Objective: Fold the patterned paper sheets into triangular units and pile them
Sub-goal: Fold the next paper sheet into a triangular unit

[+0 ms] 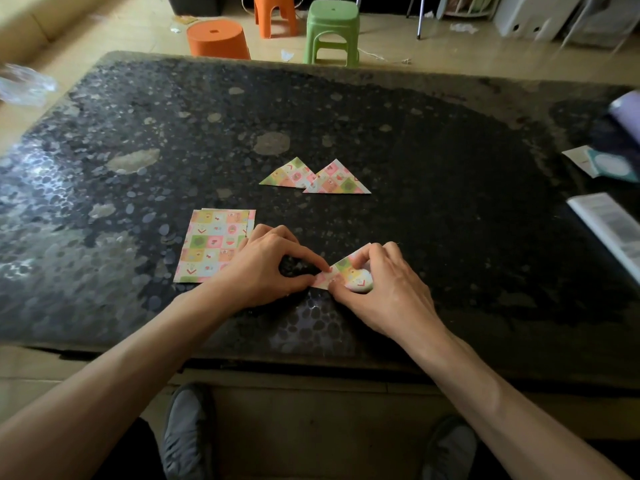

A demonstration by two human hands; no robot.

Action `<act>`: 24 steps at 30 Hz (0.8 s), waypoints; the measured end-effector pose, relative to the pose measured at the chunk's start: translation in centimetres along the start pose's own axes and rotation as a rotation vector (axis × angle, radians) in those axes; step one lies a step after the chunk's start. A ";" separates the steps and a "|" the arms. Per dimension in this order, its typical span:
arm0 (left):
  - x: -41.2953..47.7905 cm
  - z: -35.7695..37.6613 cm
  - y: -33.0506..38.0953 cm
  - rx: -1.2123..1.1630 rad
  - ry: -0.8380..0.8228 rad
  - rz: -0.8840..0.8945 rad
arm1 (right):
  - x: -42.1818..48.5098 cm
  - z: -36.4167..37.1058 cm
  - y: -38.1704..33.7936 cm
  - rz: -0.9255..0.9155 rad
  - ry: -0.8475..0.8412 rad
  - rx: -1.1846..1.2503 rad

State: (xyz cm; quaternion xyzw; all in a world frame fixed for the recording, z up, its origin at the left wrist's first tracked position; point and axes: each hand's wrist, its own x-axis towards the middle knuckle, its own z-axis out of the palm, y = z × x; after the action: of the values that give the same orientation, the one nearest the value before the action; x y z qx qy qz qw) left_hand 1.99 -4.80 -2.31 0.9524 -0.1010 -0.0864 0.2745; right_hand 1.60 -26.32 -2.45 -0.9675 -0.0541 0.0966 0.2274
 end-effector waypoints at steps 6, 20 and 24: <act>-0.2 1.0 0.5 -0.040 0.102 -0.059 | 0.0 0.1 0.0 -0.003 0.016 0.008; -0.1 2.2 1.0 -0.039 0.139 -0.040 | -0.2 -0.3 1.0 0.017 0.007 -0.019; -0.1 2.2 1.0 -0.048 0.128 -0.044 | 0.0 -0.7 1.2 0.036 -0.019 0.006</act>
State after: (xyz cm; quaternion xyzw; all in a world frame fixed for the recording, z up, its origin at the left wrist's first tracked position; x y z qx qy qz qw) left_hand 1.24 -6.73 -3.64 0.9510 -0.0602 -0.0338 0.3014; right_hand 1.77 -27.65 -2.40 -0.9667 -0.0384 0.1100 0.2278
